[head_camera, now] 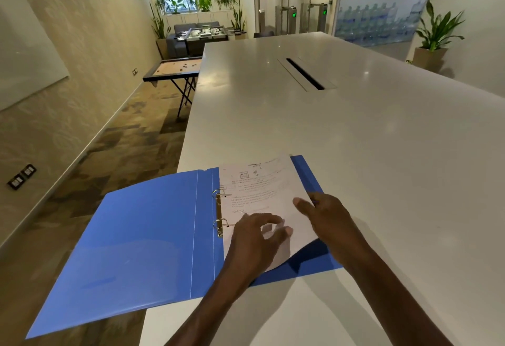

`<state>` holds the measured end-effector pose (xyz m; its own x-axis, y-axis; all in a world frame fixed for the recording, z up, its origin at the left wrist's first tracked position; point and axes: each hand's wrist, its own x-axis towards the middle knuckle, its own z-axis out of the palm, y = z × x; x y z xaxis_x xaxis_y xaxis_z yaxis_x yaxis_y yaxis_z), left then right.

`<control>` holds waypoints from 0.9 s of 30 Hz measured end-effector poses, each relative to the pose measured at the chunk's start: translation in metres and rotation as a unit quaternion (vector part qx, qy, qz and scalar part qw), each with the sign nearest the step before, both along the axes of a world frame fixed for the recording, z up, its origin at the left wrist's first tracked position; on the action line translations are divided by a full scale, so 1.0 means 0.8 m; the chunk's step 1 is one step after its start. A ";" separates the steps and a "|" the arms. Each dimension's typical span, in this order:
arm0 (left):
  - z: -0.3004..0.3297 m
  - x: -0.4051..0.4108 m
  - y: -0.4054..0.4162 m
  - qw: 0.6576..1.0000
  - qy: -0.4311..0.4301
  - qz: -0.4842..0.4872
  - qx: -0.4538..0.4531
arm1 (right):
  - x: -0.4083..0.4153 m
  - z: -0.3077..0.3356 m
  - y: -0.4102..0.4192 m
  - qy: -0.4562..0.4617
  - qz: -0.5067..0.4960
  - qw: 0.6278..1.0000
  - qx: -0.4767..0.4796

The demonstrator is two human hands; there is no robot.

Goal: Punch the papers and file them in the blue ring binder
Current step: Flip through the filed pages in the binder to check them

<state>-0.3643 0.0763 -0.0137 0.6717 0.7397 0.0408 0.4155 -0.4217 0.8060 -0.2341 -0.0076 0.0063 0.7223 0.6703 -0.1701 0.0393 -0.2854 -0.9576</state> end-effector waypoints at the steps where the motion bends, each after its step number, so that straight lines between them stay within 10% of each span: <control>1: 0.002 0.002 -0.001 1.000 -0.002 -0.005 -0.012 | -0.002 0.003 -0.001 0.032 -0.007 0.999 0.010; 6: 0.005 0.004 -0.008 0.997 0.007 -0.076 -0.014 | 0.000 0.001 -0.011 0.295 -0.007 0.945 0.140; 12: 0.007 0.004 -0.015 0.994 -0.095 -0.047 -0.019 | 0.001 -0.006 -0.002 0.353 -0.006 0.919 0.177; 27: -0.004 0.003 -0.005 0.953 -0.110 0.090 -0.266 | -0.008 -0.022 0.002 0.157 0.034 0.984 0.084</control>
<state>-0.3617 0.0722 -0.0168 0.5503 0.7975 -0.2474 0.2383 0.1339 0.9619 -0.2402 -0.0060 -0.0116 0.6047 0.7527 -0.2603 -0.2515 -0.1296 -0.9591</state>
